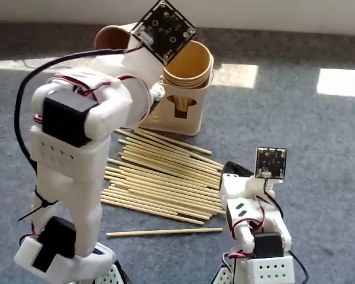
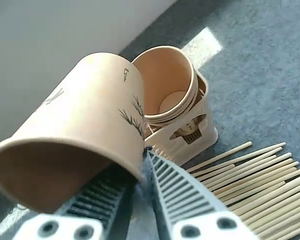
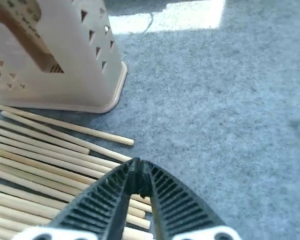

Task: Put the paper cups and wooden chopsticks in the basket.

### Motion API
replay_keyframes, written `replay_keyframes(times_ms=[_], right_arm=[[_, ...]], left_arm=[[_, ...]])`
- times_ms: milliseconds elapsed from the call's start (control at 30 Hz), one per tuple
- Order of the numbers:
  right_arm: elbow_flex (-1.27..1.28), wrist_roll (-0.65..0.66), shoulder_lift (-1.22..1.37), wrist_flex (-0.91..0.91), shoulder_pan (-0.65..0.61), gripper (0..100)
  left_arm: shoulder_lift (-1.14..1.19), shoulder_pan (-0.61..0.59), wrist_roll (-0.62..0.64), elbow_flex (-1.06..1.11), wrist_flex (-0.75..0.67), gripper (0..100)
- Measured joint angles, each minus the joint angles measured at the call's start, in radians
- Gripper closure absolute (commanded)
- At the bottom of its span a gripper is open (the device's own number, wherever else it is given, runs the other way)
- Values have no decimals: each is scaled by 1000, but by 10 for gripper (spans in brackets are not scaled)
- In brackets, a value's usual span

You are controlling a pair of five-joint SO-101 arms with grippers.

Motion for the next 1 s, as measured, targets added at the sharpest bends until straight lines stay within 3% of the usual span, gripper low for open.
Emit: replay_keyframes(times_ms=[200, 533, 733, 1000], right_arm=[[3, 0, 0, -52, 12, 992], [3, 0, 0, -60, 12, 992], [3, 0, 0, -63, 12, 992], [3, 0, 0, -63, 12, 992]], left_arm=[[0, 40, 0, 103, -81, 995], [74, 48, -43, 114, -97, 988], [91, 51, -48, 114, -137, 852], [91, 51, -29, 114, -218, 853]])
